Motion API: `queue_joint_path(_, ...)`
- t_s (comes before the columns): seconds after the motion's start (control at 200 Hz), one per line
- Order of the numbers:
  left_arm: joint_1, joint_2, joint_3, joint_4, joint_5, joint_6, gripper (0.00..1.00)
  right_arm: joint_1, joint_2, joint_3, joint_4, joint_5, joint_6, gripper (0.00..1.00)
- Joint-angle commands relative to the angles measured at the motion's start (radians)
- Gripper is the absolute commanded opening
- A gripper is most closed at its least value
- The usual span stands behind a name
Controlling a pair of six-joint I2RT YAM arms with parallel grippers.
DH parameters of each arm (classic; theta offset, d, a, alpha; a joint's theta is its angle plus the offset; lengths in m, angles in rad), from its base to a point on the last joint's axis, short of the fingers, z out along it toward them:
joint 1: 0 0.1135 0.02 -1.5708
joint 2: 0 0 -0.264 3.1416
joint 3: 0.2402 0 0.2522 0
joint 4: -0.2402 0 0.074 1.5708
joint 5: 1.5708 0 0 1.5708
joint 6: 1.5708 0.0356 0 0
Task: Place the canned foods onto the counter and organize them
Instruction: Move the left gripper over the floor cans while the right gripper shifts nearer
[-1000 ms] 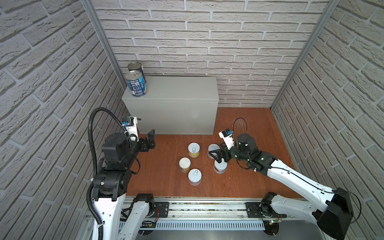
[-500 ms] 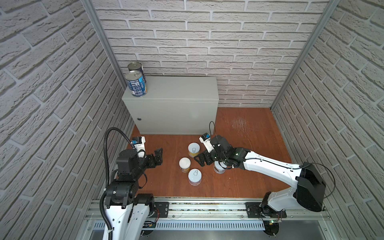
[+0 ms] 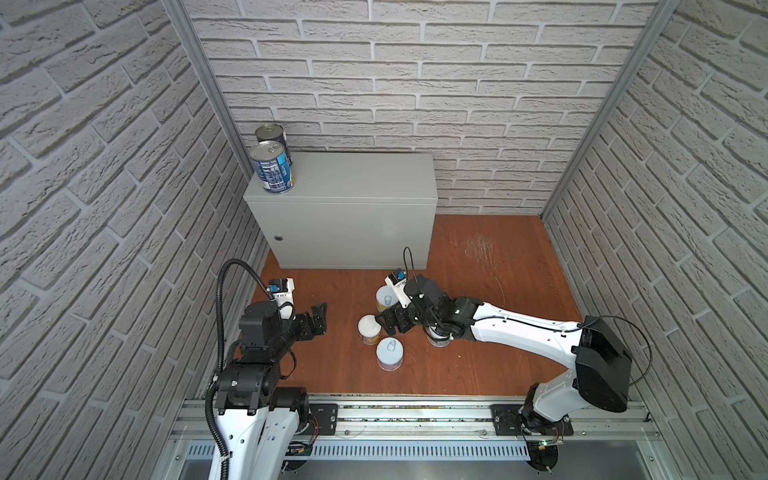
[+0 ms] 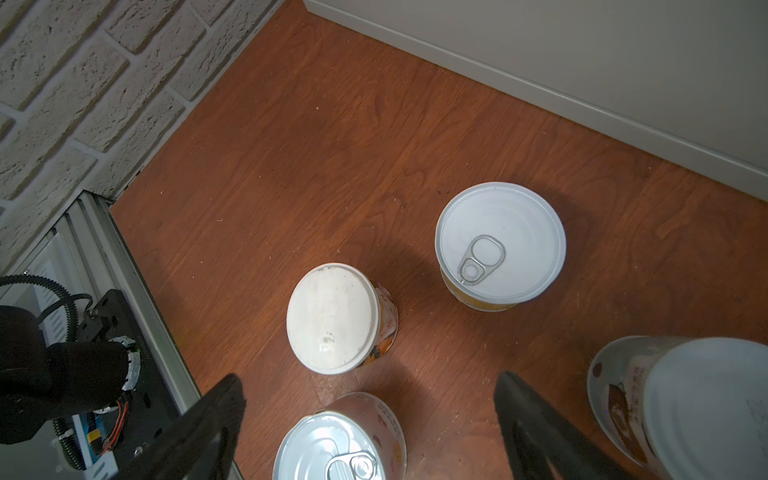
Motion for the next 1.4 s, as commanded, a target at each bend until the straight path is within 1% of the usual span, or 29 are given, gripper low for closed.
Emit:
queue_joint_path(0.0, -0.005, 0.010, -0.024, 0.047, 0.015, -0.008, 0.98, 0.016, -0.047, -0.038, 0.120, 0.013, 0.001, 0.95)
queue_joint_path(0.235, -0.005, 0.042, -0.042, 0.077, 0.086, -0.058, 0.98, 0.016, -0.136, -0.141, 0.145, 0.062, 0.000, 0.95)
queue_joint_path(0.385, -0.011, 0.095, -0.034, 0.075, 0.111, -0.062, 0.98, 0.017, -0.188, -0.174, 0.113, 0.091, -0.017, 0.95)
queue_joint_path(0.52, -0.039, 0.123, -0.032, 0.096, 0.113, -0.106, 0.98, 0.017, -0.226, -0.196, 0.097, 0.131, -0.033, 0.95)
queue_joint_path(0.63, -0.103, 0.152, -0.026, 0.098, 0.076, -0.123, 0.98, 0.016, -0.250, -0.209, 0.099, 0.148, -0.049, 0.95)
queue_joint_path(0.755, -0.190, 0.194, -0.005, 0.084, 0.007, -0.128, 0.98, 0.017, -0.274, -0.228, 0.109, 0.153, -0.063, 0.95)
queue_joint_path(0.955, -0.313, 0.248, -0.004, 0.115, -0.050, -0.169, 0.98, 0.016, -0.324, -0.286, 0.134, 0.176, -0.068, 0.95)
queue_joint_path(0.97, -0.322, 0.275, -0.003, 0.116, -0.057, -0.170, 0.98, 0.016, -0.328, -0.292, 0.134, 0.179, -0.066, 0.95)
queue_joint_path(1.065, -0.377, 0.313, 0.001, 0.135, -0.087, -0.168, 0.98, 0.017, -0.354, -0.320, 0.137, 0.194, -0.058, 0.95)
queue_joint_path(1.13, -0.405, 0.336, -0.001, 0.150, -0.107, -0.167, 0.98, 0.017, -0.373, -0.338, 0.140, 0.203, -0.055, 0.95)
queue_joint_path(1.395, -0.465, 0.431, -0.007, 0.216, -0.112, -0.186, 0.98, 0.016, -0.455, -0.388, 0.129, 0.257, -0.047, 0.95)
